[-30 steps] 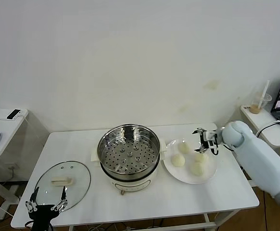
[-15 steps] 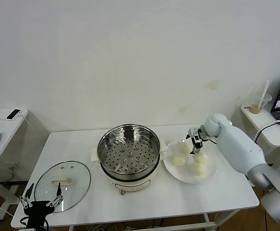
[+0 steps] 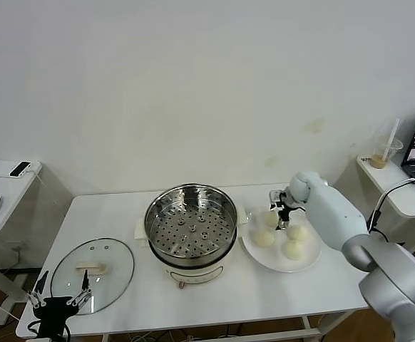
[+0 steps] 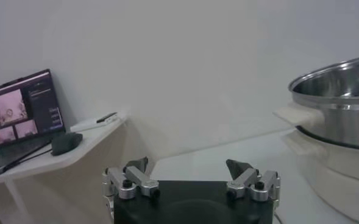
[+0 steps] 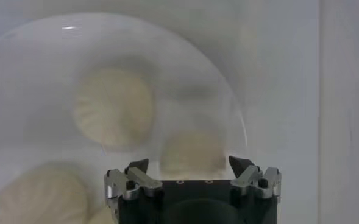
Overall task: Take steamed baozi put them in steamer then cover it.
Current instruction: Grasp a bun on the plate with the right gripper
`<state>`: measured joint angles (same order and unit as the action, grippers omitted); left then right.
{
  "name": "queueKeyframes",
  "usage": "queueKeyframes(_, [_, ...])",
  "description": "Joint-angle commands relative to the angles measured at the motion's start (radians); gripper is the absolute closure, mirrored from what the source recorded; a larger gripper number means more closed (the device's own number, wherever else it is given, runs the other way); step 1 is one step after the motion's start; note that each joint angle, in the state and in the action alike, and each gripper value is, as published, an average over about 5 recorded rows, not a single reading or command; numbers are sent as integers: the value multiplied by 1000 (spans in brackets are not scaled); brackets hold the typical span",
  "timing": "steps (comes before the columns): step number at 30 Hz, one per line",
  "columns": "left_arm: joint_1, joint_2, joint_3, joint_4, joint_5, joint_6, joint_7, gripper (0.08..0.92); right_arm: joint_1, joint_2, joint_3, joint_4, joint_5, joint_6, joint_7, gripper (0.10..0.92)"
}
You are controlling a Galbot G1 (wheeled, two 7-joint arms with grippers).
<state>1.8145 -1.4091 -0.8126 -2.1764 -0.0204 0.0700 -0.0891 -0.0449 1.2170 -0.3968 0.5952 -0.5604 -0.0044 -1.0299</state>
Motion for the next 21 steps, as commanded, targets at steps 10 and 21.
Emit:
queueKeyframes(10, [2,1,-5,0,2,-4,-2,177,23,44,-3,-72,-33,-15,15,375])
queueKeyframes(21, [1,-1,-1,-3,3,0,-2,177,28,-5,-30,2,17,-22,-14,456])
